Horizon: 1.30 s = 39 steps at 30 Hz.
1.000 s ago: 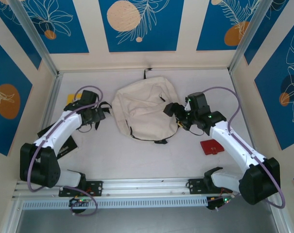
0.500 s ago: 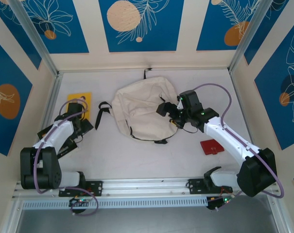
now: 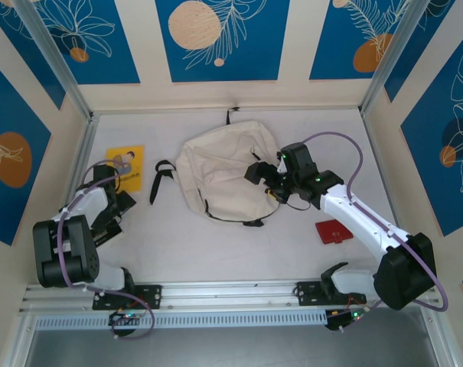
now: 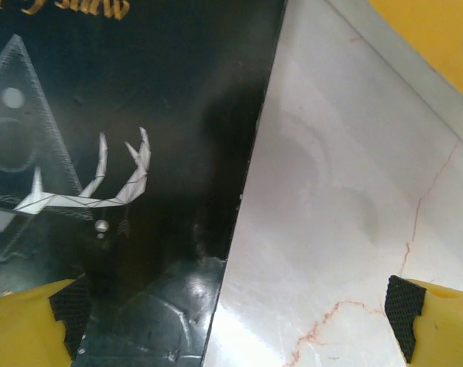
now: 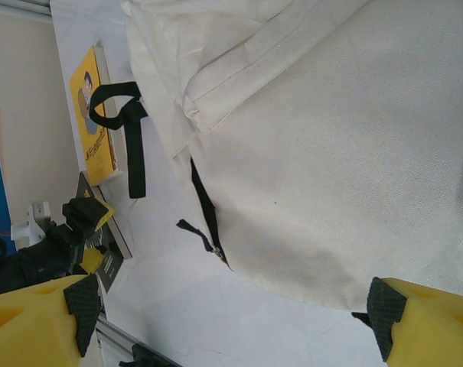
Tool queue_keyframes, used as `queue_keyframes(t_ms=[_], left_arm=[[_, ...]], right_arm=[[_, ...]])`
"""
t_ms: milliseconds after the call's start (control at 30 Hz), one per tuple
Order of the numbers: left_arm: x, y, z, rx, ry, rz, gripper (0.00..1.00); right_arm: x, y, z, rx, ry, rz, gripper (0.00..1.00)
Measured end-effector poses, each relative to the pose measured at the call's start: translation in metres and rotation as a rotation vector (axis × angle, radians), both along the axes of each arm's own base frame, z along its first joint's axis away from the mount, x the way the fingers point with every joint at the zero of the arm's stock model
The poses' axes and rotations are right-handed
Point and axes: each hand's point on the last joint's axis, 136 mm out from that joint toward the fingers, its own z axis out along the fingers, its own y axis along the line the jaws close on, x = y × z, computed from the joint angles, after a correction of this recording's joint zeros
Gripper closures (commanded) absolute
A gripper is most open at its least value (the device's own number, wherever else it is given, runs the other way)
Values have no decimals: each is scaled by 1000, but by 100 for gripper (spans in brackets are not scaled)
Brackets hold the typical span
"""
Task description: Pack the student bag
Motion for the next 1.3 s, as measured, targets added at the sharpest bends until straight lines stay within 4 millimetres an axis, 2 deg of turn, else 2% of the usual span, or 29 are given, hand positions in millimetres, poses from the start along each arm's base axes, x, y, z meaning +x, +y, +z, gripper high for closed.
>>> queue_keyframes(t_ms=[367, 600, 767, 967, 1300], left_arm=[[4, -12, -4, -70, -19, -38, 2], [9, -34, 0, -128, -77, -95, 3], [8, -66, 1, -160, -94, -184, 3], [2, -114, 2, -193, -91, -291, 3], [-18, -209, 3, -251, -87, -472, 3]], right_arm=[[2, 2, 4, 2, -8, 2, 9], [3, 3, -1, -3, 6, 1, 9], [3, 3, -2, -6, 11, 2, 9], [2, 3, -2, -4, 14, -1, 9], [0, 6, -4, -10, 19, 5, 11]])
